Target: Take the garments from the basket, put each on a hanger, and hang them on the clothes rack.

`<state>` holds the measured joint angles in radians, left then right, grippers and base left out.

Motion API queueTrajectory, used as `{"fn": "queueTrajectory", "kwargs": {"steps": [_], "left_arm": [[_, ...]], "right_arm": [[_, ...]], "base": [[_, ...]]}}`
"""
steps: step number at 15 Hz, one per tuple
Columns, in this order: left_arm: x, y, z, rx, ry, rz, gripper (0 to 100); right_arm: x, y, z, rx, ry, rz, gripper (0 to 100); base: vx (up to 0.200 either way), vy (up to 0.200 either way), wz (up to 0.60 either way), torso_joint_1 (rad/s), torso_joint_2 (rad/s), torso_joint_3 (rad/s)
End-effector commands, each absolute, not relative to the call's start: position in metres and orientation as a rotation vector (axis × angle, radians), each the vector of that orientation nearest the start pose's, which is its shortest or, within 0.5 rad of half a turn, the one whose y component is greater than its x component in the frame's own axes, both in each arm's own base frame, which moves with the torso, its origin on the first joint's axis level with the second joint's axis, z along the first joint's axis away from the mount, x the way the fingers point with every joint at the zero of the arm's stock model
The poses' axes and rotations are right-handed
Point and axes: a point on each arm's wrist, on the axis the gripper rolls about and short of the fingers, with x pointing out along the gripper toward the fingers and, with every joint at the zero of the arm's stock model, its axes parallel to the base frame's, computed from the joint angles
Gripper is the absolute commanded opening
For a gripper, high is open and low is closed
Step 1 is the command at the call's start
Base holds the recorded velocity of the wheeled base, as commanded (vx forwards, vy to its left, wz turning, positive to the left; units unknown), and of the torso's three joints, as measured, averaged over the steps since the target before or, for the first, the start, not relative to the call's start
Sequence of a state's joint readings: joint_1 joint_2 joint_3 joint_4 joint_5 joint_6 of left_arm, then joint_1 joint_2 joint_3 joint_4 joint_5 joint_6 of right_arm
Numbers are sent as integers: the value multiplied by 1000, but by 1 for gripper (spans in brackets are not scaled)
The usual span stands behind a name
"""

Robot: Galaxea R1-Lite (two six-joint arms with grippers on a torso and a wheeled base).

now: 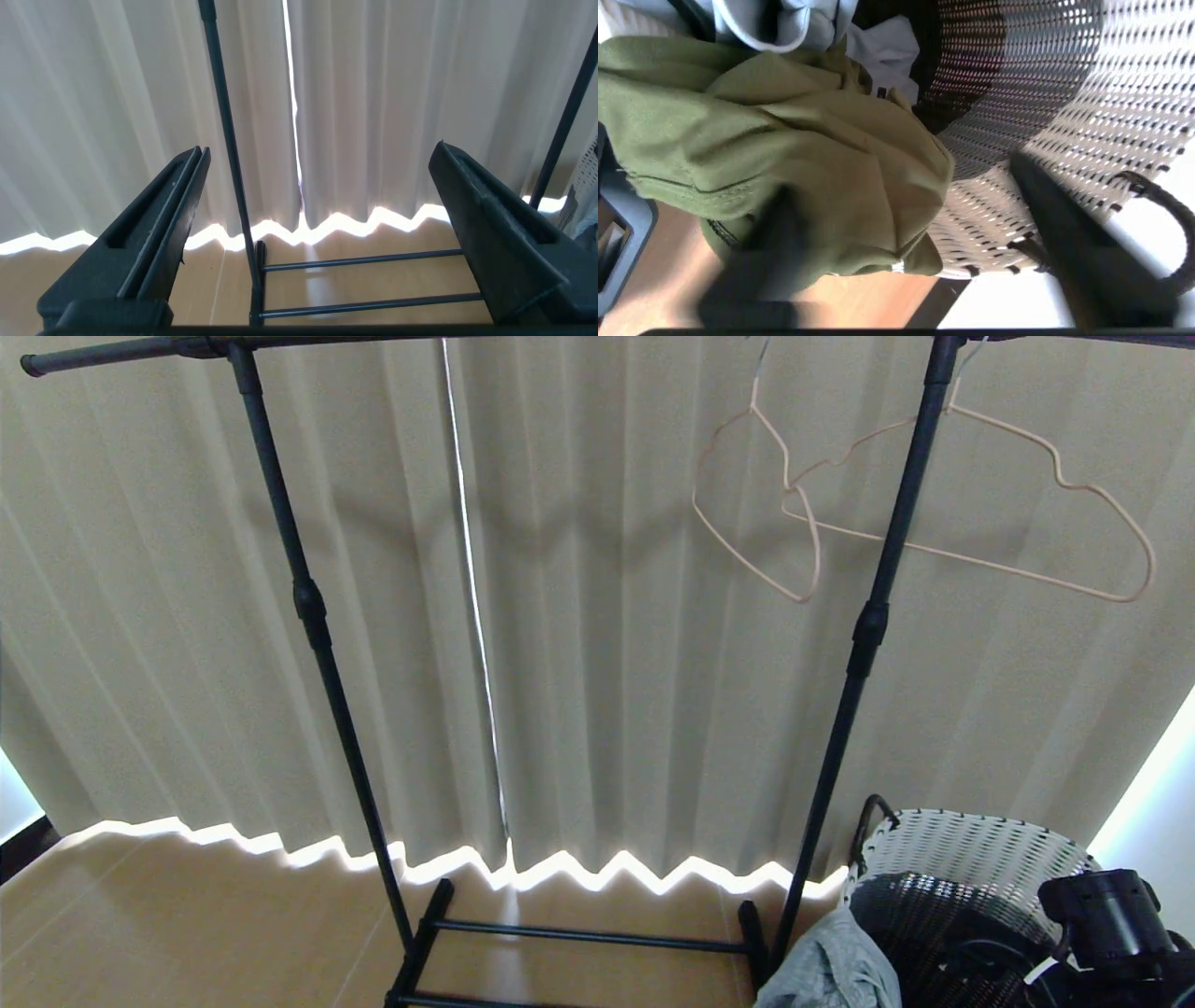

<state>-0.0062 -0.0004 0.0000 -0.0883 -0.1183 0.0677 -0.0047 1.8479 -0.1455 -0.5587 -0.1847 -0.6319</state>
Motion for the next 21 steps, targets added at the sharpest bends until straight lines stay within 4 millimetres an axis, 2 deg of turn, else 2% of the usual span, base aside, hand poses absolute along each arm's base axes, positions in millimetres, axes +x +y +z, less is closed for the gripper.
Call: {"fn": "queueTrajectory", "kwargs": {"steps": [1,3,5,9,10,16,19,21], "left_arm": [[-23,-3,85,72,-93,-121,100],[-23,-3,85,72,-93,-121,100],[-23,-3,85,72,-93,-121,100],[-23,-3,85,72,-93,-121,100],[-23,-3,84,72,-92,-121,100],[-23,-3,85,74,-93,-121,100],[-23,-3,85,72,-93,-121,100],[-23,-3,85,72,-93,-121,100]], "right_arm": [[177,-5,11,-661,1168,202,0],[177,-5,14,-662,1144,193,0],[170,-4,26,-667,1046,161,0],[144,-5,66,-662,734,42,0],[134,-8,83,-647,621,-10,0],[118,-9,135,-523,284,-148,0],[119,-7,140,-371,240,-137,0],[121,-7,143,-331,223,-144,0]], "base": [[0,0,0,0,0,0],[0,0,0,0,0,0],[0,0,0,0,0,0],[0,0,0,0,0,0],[0,0,0,0,0,0],[0,0,0,0,0,0],[0,0,0,0,0,0],[0,0,0,0,0,0]]}}
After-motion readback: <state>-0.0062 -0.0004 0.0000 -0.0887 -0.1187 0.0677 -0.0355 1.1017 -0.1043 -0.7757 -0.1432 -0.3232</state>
